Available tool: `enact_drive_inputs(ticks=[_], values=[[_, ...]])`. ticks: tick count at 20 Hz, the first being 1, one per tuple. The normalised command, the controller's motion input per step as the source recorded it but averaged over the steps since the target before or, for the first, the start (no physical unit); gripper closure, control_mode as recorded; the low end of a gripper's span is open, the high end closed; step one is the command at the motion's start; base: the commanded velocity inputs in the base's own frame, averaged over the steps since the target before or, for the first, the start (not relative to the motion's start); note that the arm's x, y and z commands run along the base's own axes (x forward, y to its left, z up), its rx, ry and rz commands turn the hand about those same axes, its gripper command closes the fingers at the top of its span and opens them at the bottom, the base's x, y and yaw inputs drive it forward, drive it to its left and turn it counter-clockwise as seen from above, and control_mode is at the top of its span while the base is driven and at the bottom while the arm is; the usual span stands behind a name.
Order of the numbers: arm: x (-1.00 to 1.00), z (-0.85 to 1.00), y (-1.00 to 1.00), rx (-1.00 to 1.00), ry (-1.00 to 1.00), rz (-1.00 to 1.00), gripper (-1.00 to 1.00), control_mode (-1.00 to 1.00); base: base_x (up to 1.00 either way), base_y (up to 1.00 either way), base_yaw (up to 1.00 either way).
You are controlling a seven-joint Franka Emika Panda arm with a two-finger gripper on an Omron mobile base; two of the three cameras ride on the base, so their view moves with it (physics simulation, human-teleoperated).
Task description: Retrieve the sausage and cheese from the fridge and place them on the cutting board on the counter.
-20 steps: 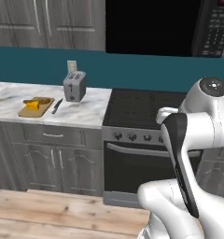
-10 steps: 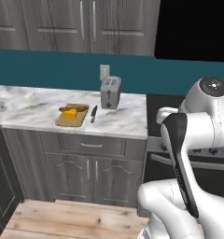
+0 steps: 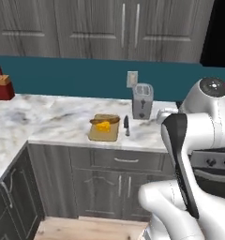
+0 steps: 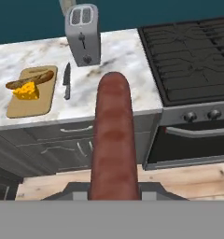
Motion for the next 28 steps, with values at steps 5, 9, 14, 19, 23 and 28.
enact_drive_inputs(ticks=[5,9,14,19,23,28], values=[[0.0,0.0,0.0,0.0,0.0,0.0,1.0,1.0,0.67,0.68,-0.04],[0.0,0.0,0.0,0.0,0.0,0.0,1.0,1.0,0.68,0.68,-0.04],[0.0,0.0,0.0,0.0,0.0,0.0,1.0,1.0,0.62,0.65,-0.12],[0.0,0.0,0.0,0.0,0.0,0.0,1.0,1.0,0.57,0.34,-0.45],[0.0,0.0,0.0,0.0,0.0,0.0,1.0,1.0,0.48,0.33,-0.46],[0.0,0.0,0.0,0.0,0.0,0.0,1.0,1.0,0.38,0.4,-0.23]])
